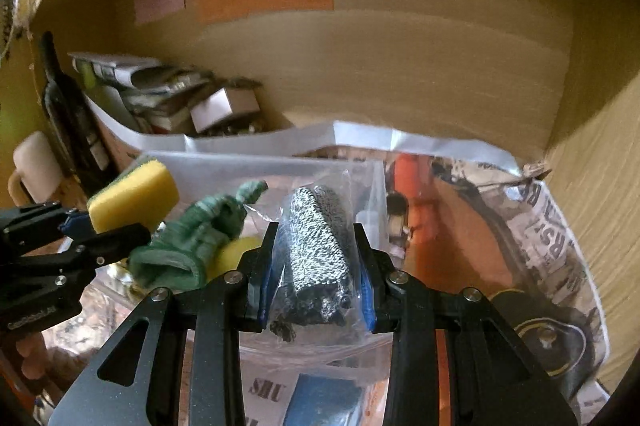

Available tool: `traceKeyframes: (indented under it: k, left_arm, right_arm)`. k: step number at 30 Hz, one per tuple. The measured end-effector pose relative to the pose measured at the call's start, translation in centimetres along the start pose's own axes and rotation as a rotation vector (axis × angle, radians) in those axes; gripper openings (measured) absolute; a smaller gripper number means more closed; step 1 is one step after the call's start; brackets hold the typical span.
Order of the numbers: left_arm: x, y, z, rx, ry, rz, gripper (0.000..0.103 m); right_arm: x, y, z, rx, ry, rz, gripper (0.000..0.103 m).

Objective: Organize soft objects
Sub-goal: 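Carry the sponge and bagged steel wool over the clear box with both tools, then open both tools over the box and withdraw them upward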

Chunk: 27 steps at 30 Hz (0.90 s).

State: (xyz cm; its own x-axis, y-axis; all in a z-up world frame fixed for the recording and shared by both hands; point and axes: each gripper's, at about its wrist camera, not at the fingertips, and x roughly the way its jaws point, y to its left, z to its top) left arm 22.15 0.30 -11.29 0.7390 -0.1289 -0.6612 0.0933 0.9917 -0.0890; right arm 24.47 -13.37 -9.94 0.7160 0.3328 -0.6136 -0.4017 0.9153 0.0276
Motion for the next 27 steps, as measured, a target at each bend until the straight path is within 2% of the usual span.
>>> traceKeyframes:
  k: [5,7,9,10,12,15,20,24,27]
  left_arm:
    - [1.1,0.3,-0.2,-0.006,0.035,0.003,0.03]
    - [1.3,0.3,-0.2,-0.004,0.037,0.003,0.036]
    - [1.1,0.3,-0.2,-0.005,0.032,0.006,0.045]
    - [0.8,0.3,-0.2,-0.007,0.022,0.012,0.052]
    - [0.2,0.3,-0.3,-0.014,0.006,0.023,0.058]
    - [-1.1,0.4,-0.2,-0.019,-0.019,0.023,0.059]
    - [-4.6,0.4,0.3,-0.023,-0.112,0.043,0.059]
    - [-8.3,-0.2,0.7,-0.002,-0.225,0.09,0.059]
    - [-10.9,-0.5,1.0,-0.002,-0.302,0.097,0.061]
  right_arm:
    - [0.4,0.1,-0.2,-0.004,0.015,-0.001,0.033]
    - [0.5,0.1,-0.2,-0.01,0.016,-0.006,0.037]
    - [0.5,0.2,-0.2,-0.016,0.015,-0.013,0.054]
    - [0.3,0.2,-0.2,-0.019,0.006,-0.015,0.056]
    - [0.0,0.4,-0.2,-0.028,-0.007,-0.018,0.066]
    - [-1.1,0.9,0.0,-0.049,-0.053,-0.025,0.074]
    - [-3.7,1.5,0.6,-0.063,-0.126,-0.028,0.075]
    - [-6.5,2.0,1.2,-0.066,-0.195,-0.011,0.075]
    - [-9.2,2.6,1.5,-0.076,-0.264,-0.001,0.075]
